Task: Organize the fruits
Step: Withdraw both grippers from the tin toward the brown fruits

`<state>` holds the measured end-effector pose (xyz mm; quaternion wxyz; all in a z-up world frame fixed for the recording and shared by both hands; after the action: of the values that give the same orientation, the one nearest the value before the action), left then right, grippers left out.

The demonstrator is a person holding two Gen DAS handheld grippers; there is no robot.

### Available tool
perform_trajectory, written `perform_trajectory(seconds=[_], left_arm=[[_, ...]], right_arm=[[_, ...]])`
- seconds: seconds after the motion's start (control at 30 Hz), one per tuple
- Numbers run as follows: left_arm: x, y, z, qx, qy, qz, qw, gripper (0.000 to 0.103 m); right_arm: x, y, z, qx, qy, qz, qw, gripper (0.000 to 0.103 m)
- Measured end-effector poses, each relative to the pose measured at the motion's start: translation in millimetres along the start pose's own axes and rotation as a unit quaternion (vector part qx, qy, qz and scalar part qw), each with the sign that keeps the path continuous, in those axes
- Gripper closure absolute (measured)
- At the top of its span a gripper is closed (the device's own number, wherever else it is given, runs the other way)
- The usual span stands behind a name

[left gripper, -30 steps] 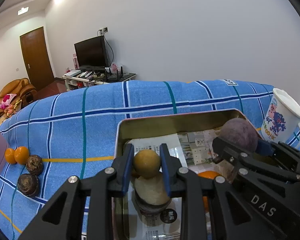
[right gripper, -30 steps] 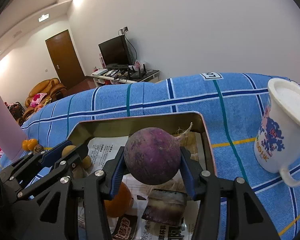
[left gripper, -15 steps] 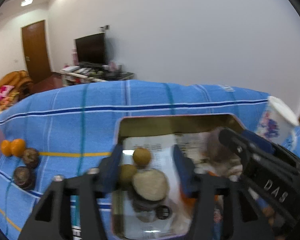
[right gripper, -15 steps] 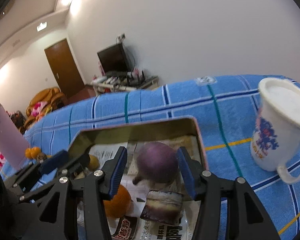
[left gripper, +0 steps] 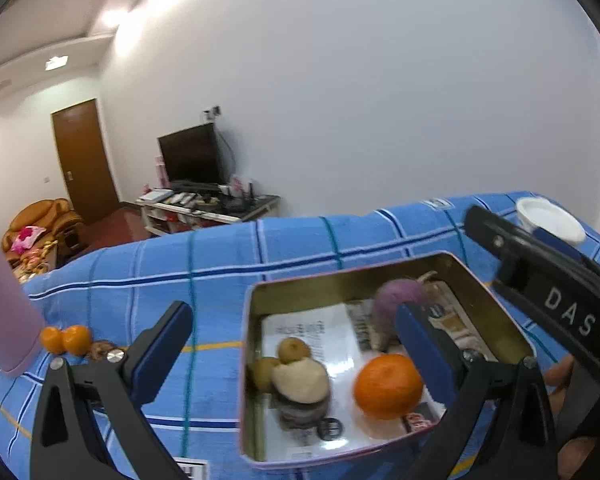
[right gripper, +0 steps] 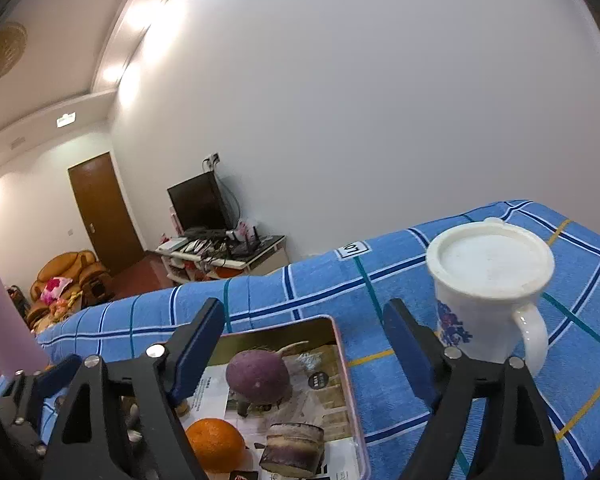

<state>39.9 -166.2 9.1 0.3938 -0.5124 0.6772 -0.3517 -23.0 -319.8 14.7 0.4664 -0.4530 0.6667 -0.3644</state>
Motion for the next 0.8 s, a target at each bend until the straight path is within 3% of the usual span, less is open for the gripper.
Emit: perform_trajectory(seconds=[0.27,0.43,0.8], left_arm=[[-40.1,4.4,-5.1,0.027,-0.078,-0.039,0.9958,0.000],[-60.7,16.5,-3.3,0.024,-0.116,-0.053,0.9916,0.000],[-70.3,25.9,-11.2,0.016,-0.116,-0.059,0.9914,0.000]], right_arm=[[-29.7,5.7,-12.1,0.042,0.026,-0.092,0.995,0.019],[-42.3,8.5,-25.3,0.060,0.010,-0.107,0.992,0.019],[-36.7,14.0,-28.2,0.039,-0.010,-0.065,0.997,0.019]])
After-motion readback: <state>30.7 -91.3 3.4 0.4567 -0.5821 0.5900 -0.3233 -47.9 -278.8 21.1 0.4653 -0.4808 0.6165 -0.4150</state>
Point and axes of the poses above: each gripper's, at about its wrist camera, not at the fingertips, and z roughly the way its jaws point, x to its right, y to its underside, the point moved 2 cm from there along z, roughly the way its jaws point, and after that the axes turned 9 degrees about -y, right-handed, at the moved point
